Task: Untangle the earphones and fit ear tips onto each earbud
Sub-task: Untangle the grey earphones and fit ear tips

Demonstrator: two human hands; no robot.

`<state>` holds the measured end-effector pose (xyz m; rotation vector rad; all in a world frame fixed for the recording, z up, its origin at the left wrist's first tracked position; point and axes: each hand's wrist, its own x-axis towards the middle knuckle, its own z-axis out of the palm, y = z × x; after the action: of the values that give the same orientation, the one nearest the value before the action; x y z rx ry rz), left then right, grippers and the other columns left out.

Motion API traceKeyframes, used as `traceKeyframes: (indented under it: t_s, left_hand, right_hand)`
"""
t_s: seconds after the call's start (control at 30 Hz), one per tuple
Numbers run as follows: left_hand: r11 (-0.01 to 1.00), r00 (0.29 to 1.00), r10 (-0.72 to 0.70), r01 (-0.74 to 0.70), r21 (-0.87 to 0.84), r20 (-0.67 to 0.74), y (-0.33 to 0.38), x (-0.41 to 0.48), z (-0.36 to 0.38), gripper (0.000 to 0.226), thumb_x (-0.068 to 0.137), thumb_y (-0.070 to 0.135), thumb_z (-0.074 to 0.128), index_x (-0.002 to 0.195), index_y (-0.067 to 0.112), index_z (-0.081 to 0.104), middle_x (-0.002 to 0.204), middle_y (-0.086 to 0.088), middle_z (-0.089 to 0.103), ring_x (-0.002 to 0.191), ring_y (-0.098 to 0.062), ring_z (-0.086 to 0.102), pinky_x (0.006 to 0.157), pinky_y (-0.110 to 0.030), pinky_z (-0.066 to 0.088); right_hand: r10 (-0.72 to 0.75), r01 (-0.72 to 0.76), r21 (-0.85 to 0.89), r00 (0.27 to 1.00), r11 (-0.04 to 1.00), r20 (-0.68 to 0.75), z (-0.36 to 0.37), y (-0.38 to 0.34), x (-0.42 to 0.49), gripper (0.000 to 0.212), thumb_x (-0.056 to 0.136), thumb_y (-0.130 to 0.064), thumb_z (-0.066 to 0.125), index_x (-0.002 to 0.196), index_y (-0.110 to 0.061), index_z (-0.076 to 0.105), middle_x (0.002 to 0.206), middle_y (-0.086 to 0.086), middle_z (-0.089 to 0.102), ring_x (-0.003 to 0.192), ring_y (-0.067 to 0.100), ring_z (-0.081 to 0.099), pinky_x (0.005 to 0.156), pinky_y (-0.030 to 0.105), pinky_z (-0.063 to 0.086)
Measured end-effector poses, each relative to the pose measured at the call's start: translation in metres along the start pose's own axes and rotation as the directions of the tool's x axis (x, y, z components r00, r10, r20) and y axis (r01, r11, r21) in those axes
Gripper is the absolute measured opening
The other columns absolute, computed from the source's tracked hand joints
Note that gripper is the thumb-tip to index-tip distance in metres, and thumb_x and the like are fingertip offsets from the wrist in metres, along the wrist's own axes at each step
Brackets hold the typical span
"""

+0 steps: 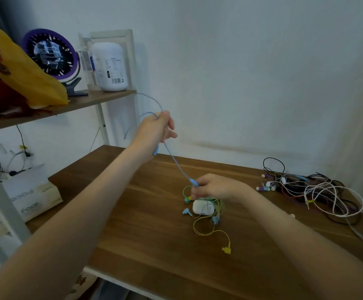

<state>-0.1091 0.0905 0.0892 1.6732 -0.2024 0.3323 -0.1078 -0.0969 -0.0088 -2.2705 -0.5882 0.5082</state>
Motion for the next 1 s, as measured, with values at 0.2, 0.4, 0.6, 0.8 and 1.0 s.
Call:
traceKeyframes:
  t_s: [0.2,0.4,0.6,0.8,1.0]
  left_hand:
    - [0.969,0.981,-0.179,0.162,0.188,0.078,-0.018,-0.007,-0.04,0.036,0.105,0.026,0.033,0.077,0.01,0.049,0.043,0.004,0.025,0.031,-0.009,0.026,0.034,-0.021,0.03]
    - [0.807,0.964,-0.196,0.055,0.588,0.18,-0.024,-0.022,-0.013,0.036,0.102,0.038,0.038,0.089,0.02,0.066,0.073,0.004,0.064,0.055,-0.004,0.05,0.044,-0.021,0.032]
    - [0.905,0.887,-0.243,0.062,0.421,0.392,-0.027,-0.026,0.002,0.038,0.094,0.05,0.05,0.082,0.017,0.065,0.052,0.002,0.032,0.04,-0.011,0.025,0.041,-0.02,0.02]
    - [0.99,0.958,-0.109,0.08,0.117,0.265,-0.023,-0.023,-0.008,0.042,0.104,0.036,0.036,0.071,0.015,0.051,0.054,0.0,0.042,0.042,-0.014,0.025,0.041,-0.02,0.022]
    - [0.964,0.991,-0.095,0.116,-0.24,0.098,-0.02,-0.015,-0.016,0.044,0.105,0.027,0.032,0.067,0.01,0.045,0.103,-0.004,0.067,0.089,-0.013,0.063,0.086,-0.027,0.051]
  right_hand:
    - [0.049,-0.01,0.208,0.982,0.978,-0.181,-0.016,0.006,-0.009,0.035,0.103,-0.027,0.039,0.081,-0.007,0.058,0.059,0.004,0.057,0.056,0.015,0.057,0.052,0.019,0.048]
    - [-0.079,0.11,0.092,0.954,0.99,-0.291,-0.021,-0.034,-0.003,0.037,0.097,-0.038,0.048,0.072,-0.016,0.061,0.05,-0.005,0.033,0.043,0.013,0.03,0.042,0.024,0.029]
    - [-0.173,0.204,0.065,0.93,0.977,-0.326,-0.032,-0.062,0.0,0.039,0.098,-0.03,0.048,0.063,-0.017,0.059,0.04,-0.013,0.032,0.037,0.008,0.026,0.039,0.021,0.025]
    - [-0.144,0.194,0.166,0.952,0.967,-0.271,-0.031,-0.043,0.001,0.034,0.095,-0.029,0.057,0.066,-0.014,0.05,0.052,0.0,0.05,0.044,0.013,0.05,0.052,0.027,0.044]
    - [-0.094,0.124,0.149,0.976,0.981,-0.194,-0.023,-0.021,0.008,0.023,0.095,-0.025,0.056,0.079,-0.01,0.059,0.078,0.005,0.067,0.076,0.018,0.063,0.082,0.036,0.053]
